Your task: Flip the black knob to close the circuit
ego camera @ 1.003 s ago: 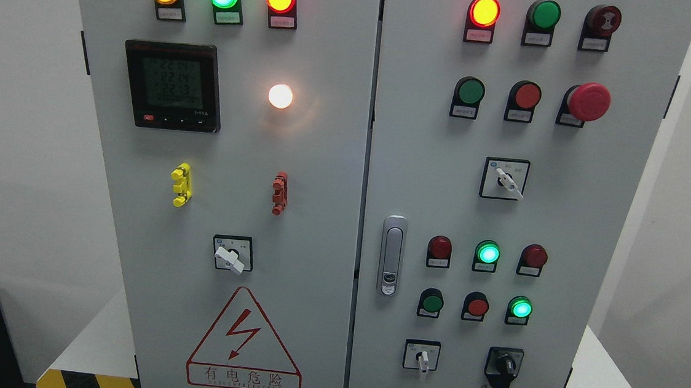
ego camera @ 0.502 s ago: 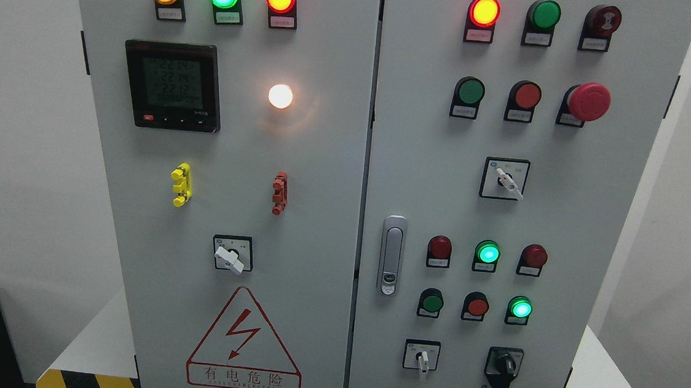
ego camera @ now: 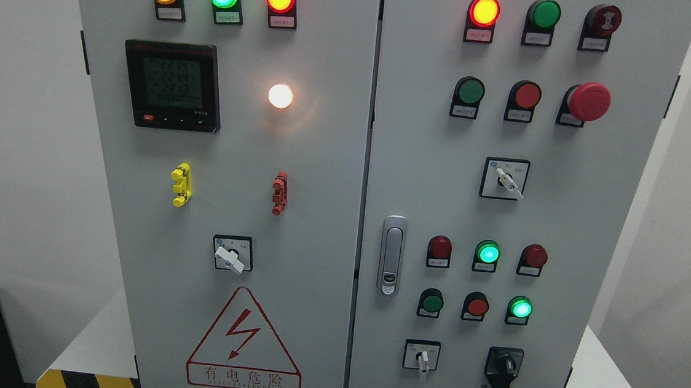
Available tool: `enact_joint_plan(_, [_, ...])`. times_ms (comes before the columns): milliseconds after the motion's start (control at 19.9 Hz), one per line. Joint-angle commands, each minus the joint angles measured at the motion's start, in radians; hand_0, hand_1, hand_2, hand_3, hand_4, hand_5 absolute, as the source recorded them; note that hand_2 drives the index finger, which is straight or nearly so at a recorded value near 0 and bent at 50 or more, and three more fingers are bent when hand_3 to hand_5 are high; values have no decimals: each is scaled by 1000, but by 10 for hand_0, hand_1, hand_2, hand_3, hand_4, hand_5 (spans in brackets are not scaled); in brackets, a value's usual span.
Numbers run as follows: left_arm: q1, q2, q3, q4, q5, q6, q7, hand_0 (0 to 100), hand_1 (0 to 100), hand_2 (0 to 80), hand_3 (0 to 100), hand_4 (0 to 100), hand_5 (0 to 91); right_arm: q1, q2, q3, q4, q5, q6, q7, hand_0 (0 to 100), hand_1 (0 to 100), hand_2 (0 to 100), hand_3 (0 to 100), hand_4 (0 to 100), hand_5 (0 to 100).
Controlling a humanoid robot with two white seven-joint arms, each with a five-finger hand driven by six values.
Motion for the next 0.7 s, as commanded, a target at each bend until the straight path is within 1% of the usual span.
enact_joint_plan(0, [0, 0, -20, 21, -22, 1, 1, 0, 0, 0, 0, 0, 0, -38, 3, 10, -62, 17, 4, -18, 0, 314, 751, 920, 744, 753])
enact_joint_plan(50, [0, 0, -20, 23, -20, 1, 1, 0, 0, 0, 0, 0, 0, -41, 3, 9, -67, 19, 9, -16, 0, 343, 747, 917, 740, 749])
enact_joint_plan(150, [0, 0, -20, 21, -20, 1, 1, 0, 0, 0, 0, 0, 0, -47, 3, 8, -70, 25, 18, -13, 0, 368, 748, 916, 735, 749])
enact_joint_plan(251, [0, 0, -20, 21, -21, 1, 1, 0, 0, 0, 0, 0, 0, -61, 3, 8, -71, 31, 33, -10, 0, 349, 749, 916, 733, 747])
enact_joint_plan(351, [0, 0, -20, 21, -20, 1, 1, 0, 0, 0, 0, 0, 0, -78, 4, 8, -73, 52, 50, -8, 0, 304, 750, 916, 732, 747])
enact_joint_plan(552, [0, 0, -20, 21, -22, 1, 1, 0, 0, 0, 0, 0, 0, -102, 7, 22, -73, 89, 86, -5, 0, 289, 749, 916, 731, 746])
enact_joint_plan(602, [0, 0, -20, 21, -20, 1, 1, 0, 0, 0, 0, 0, 0, -102, 7, 25, -76, 92, 90, -2, 0, 287, 749, 916, 732, 746])
enact_joint_plan(652, [0, 0, -20, 21, -20, 1, 1, 0, 0, 0, 0, 0, 0, -102, 7, 27, -82, 92, 96, 10, 0, 286, 751, 915, 732, 746])
